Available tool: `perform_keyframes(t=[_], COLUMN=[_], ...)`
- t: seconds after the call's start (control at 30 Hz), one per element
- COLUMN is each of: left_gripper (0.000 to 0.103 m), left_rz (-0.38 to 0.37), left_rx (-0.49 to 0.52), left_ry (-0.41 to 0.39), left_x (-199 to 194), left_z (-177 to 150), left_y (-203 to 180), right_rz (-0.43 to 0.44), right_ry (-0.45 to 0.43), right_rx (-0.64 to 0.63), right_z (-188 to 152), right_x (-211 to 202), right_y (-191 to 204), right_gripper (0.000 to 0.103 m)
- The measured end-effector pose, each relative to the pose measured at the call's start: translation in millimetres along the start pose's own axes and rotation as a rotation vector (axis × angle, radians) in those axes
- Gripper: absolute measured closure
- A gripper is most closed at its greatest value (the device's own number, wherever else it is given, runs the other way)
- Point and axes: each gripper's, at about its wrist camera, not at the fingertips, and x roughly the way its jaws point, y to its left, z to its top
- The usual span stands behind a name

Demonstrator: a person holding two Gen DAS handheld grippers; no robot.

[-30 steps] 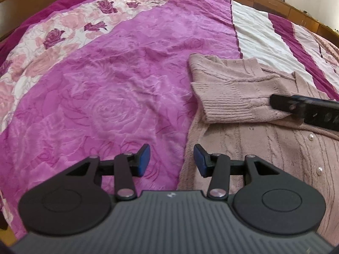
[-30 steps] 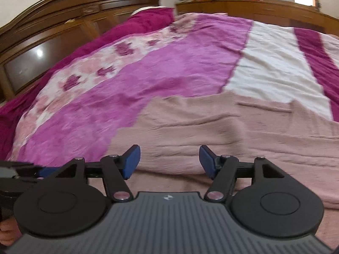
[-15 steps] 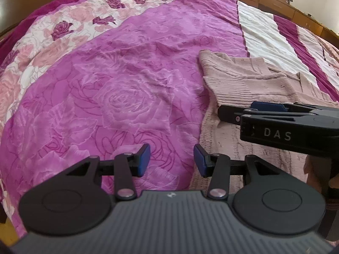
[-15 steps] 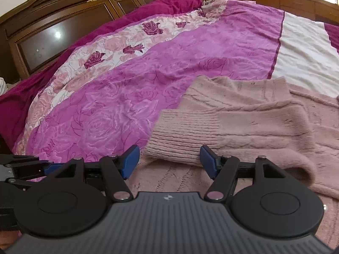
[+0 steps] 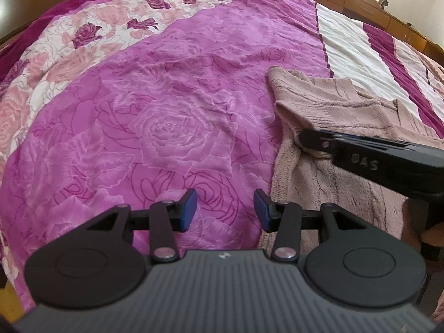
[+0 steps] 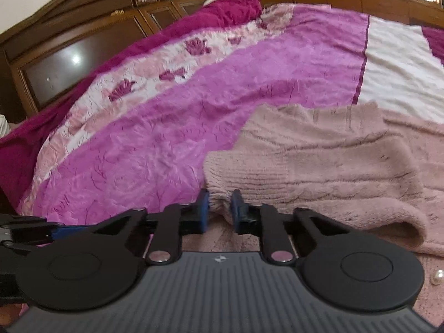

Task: Fold small clothes
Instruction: 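Grasp the sleeve cuff again with the right gripper and lift it, then lay the cuff flat on the cardigan body and open the right gripper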

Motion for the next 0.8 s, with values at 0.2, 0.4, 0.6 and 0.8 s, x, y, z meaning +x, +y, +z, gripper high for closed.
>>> perform_keyframes(t=[0.2, 0.4, 0.6, 0.8], left_gripper=[0.056, 0.056, 0.056, 0.056], left_rz=[0.006, 0.001, -0.012, -0.032], left_rx=[0.002, 0.02, 0.063, 0.104], left_ry=[-0.015, -0.029, -0.048, -0.034], left_x=[-3, -4, 0, 14], left_z=[4, 10, 20, 27], left_y=[-1, -8, -19, -33], right_rz=[-0.011, -0.034, -0.08, -0.143], right_ry=[-0.109, -0.207, -0.28, -0.342], right_rx=[0.055, 0.151, 0.268, 0.371], right_z=[9, 23, 32, 35], right_x=[-30, -69, -108, -145], right_y=[-9, -39, -82, -126], right_gripper=[0.089, 0.089, 0.089, 0.089])
